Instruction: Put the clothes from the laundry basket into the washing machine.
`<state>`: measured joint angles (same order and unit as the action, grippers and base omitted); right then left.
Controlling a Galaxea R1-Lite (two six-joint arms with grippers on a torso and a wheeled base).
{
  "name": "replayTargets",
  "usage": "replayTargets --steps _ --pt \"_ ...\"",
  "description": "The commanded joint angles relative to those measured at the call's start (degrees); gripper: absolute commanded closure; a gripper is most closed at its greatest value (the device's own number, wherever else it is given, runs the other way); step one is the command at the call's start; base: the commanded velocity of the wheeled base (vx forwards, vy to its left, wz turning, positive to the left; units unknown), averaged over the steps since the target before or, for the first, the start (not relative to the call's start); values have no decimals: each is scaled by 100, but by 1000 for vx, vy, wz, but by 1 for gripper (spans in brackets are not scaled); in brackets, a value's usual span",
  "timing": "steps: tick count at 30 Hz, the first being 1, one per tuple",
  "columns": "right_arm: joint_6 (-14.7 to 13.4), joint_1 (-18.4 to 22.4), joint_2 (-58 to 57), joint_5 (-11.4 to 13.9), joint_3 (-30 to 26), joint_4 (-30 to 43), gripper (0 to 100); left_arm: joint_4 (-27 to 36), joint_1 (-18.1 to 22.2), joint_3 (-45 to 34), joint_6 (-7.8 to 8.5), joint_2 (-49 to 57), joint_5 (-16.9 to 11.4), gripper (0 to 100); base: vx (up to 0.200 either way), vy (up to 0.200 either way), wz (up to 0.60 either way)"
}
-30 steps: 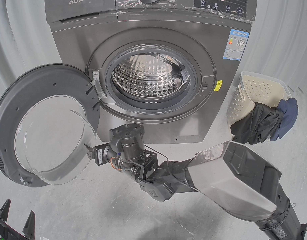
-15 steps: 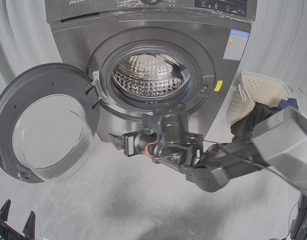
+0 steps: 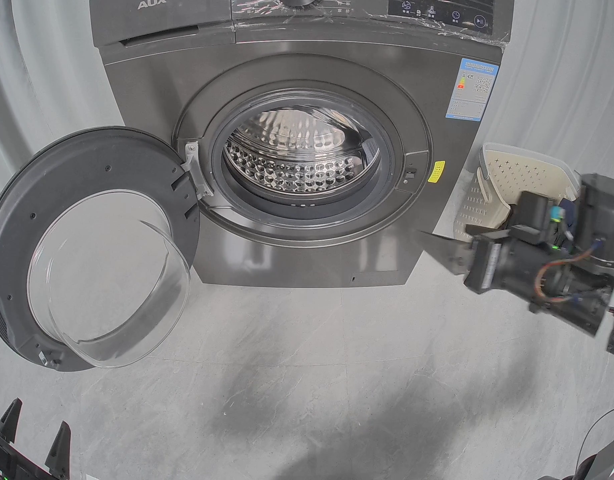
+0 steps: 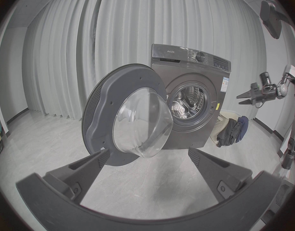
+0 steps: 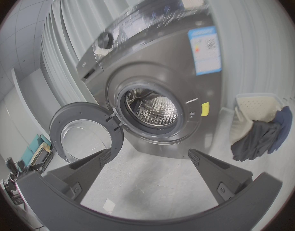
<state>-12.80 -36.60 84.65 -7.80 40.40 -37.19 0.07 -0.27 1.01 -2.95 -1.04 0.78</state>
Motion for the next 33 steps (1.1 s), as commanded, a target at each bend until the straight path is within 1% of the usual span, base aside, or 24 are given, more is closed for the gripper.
replayTargets --steps 1,2,3,4,8,11,12,14,15,16,18,20,22,24,25,26,27,28,29,30,31,32,33 --pt "621 1981 -5248 7 -3240 467 0 1 0 -101 5 95 1 0 0 0 0" --pt "621 1990 -5301 7 -3258 503 0 1 0 -101 5 95 1 0 0 0 0" --pt "621 2086 -5916 16 -3451 933 0 1 0 -101 5 95 1 0 0 0 0" --pt "621 2122 -6250 24 -3504 1223 0 -7 0 -101 14 95 1 0 0 0 0" --pt "630 2165 -7191 33 -3644 2225 0 -7 0 -101 31 95 1 0 0 0 0" --pt "674 2332 -7815 33 -4031 2506 0 1 0 -101 -21 95 1 0 0 0 0" --pt "568 2376 -7955 -11 -4040 2656 0 1 0 -101 -21 95 1 0 0 0 0" --pt "454 2394 -7947 -46 -4040 2717 0 -7 0 -101 14 95 1 0 0 0 0" --pt "436 2403 -7920 -72 -4040 2638 0 -7 0 -101 23 95 -8 0 0 0 0" --pt "436 2447 -7920 -160 -4040 2594 0 -7 0 -101 31 95 -16 0 0 0 0" --pt "498 2737 -7885 -187 -4040 2586 0 -7 0 -101 49 95 -25 0 0 0 0" --pt "603 3106 -7683 16 -3882 2515 0 -7 0 -101 40 95 -16 0 0 0 0" --pt "630 3255 -7630 262 -3785 2471 0 -7 0 -101 23 95 -16 0 0 0 0" --pt "718 3334 -7744 420 -3952 2533 0 -7 0 -101 5 95 -16 0 0 0 0" --pt "744 3334 -7788 437 -3996 2542 0 -7 0 -101 -4 95 -16 0 0 0 0" --pt "849 3431 -8131 604 -4040 2867 0 -7 0 -101 -4 95 -16 0 0 0 0" --pt "937 3624 -8360 789 -4040 3412 0 -7 0 -101 -4 95 -16 0 0 0 0" --pt "990 3730 -8421 842 -4031 3658 0 -7 0 -101 14 95 -16 0 0 0 0" --pt "1051 3712 -8386 771 -4040 3755 0 -7 0 -101 40 95 -16 0 0 0 0" --pt "1060 3704 -8351 701 -4040 3737 0 -7 0 -101 58 95 -16 0 0 0 0" --pt "1069 3712 -8342 684 -4040 3746 0 -7 0 -101 58 95 -16 0 0 0 0" --pt "1069 3712 -8342 684 -4040 3746 0 -7 0 -101 58 95 -16 0 0 0 0" --pt "1166 3712 -8342 736 -4040 3755 0 -16 0 -101 66 95 -16 0 0 0 0"
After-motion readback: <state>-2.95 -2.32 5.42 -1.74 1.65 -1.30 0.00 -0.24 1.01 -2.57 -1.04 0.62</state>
